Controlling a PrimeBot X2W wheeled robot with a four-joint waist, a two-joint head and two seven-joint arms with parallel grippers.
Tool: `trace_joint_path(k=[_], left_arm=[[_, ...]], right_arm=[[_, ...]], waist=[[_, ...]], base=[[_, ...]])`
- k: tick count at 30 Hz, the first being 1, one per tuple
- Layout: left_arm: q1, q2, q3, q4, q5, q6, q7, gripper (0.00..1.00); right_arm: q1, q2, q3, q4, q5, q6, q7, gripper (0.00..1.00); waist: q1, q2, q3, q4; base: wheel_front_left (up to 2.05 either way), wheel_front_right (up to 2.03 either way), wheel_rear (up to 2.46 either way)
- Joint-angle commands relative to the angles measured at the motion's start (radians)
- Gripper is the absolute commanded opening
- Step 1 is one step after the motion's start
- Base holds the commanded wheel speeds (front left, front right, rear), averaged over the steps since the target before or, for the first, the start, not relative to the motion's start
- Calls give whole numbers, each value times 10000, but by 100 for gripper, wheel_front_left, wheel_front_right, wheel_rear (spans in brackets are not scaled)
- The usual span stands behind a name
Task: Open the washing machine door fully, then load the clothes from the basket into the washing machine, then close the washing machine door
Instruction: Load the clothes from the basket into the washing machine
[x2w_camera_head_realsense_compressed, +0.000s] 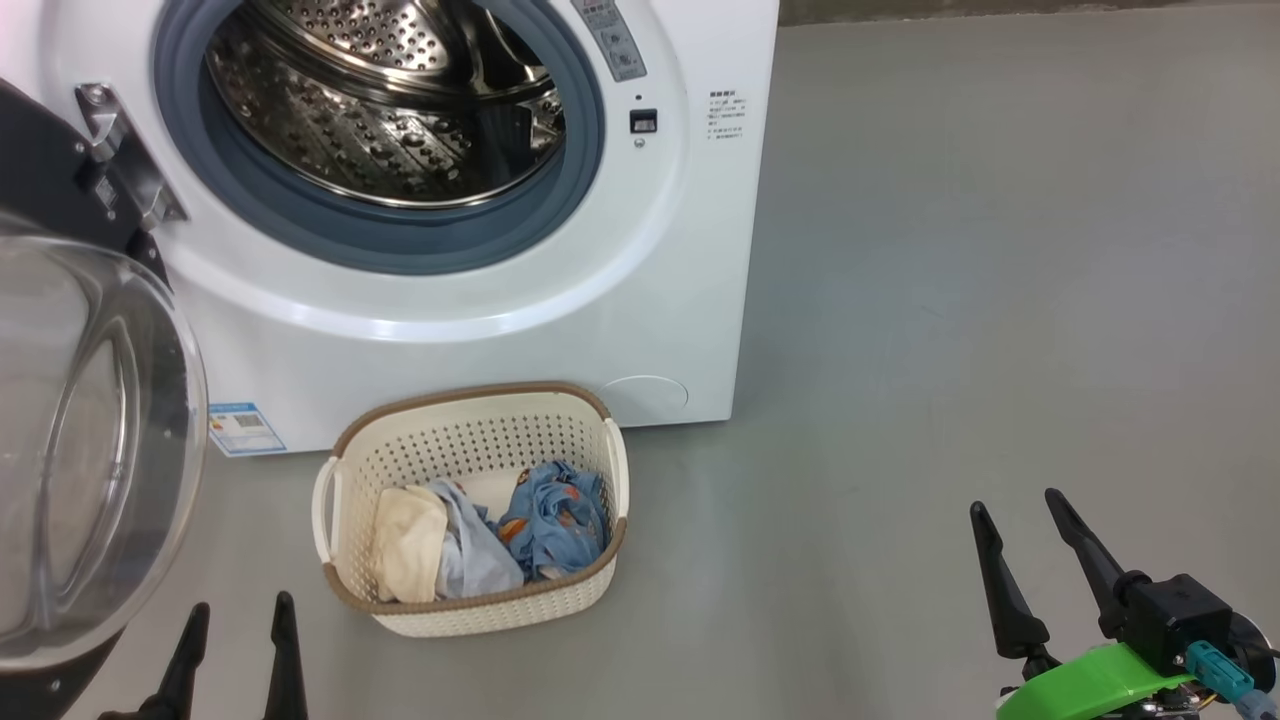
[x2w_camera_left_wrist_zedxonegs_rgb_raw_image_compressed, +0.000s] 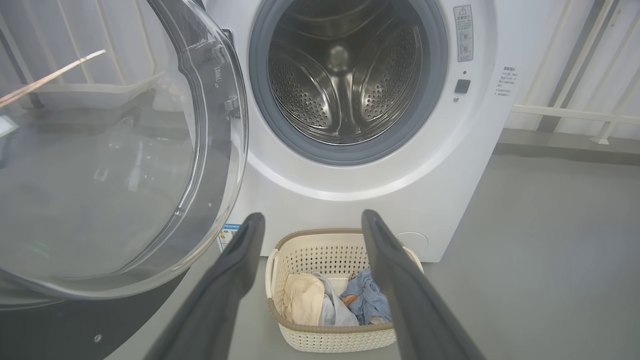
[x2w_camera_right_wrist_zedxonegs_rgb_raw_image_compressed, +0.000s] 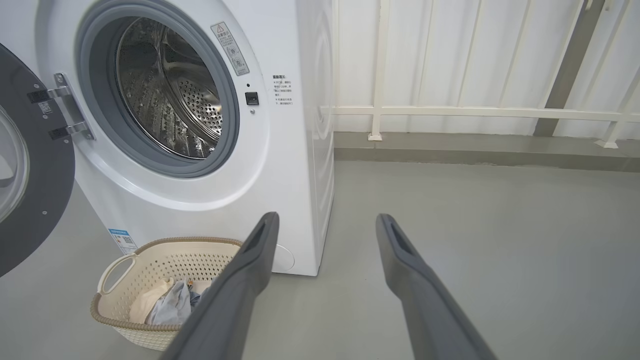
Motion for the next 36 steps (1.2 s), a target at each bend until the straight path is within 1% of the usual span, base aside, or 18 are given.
trace_joint_path(k=[1,7,12,18,24,36], left_arm=[[-458,161,330,-175,123,8,-57,100],[-496,146,396,-125,109,26,-57,100],[-551,122,484,-307,145,125,-57,100],[-543,105,521,-313,197,118,-57,100],[-559,88,498,-297,158,90,-57,100],[-595,61,464,-333,82,25,-57,100]], right_arm=[[-154,-46,253,-204,-44,16,-120,100],[-167,-42,254,-195,-31,16,-120,100],[-200,-40,257,-196,-13,16,-120,100],[-238,-50,255,-188,-11,16,-120,100],[-256,-43,259,-194,-46,16,-120,100],[-322,-25,254,-132,-59,16,-120,100]], waist=[[-1,0,4,10],[-1,0,53,40],[-1,0,141,58],[-1,0,266,60],[-1,0,332,52],[-1,0,344,25]], base=[[127,-127,0],[174,-174,0],[195,-195,0],[122,-122,0],[47,-47,0],[1,-1,0]])
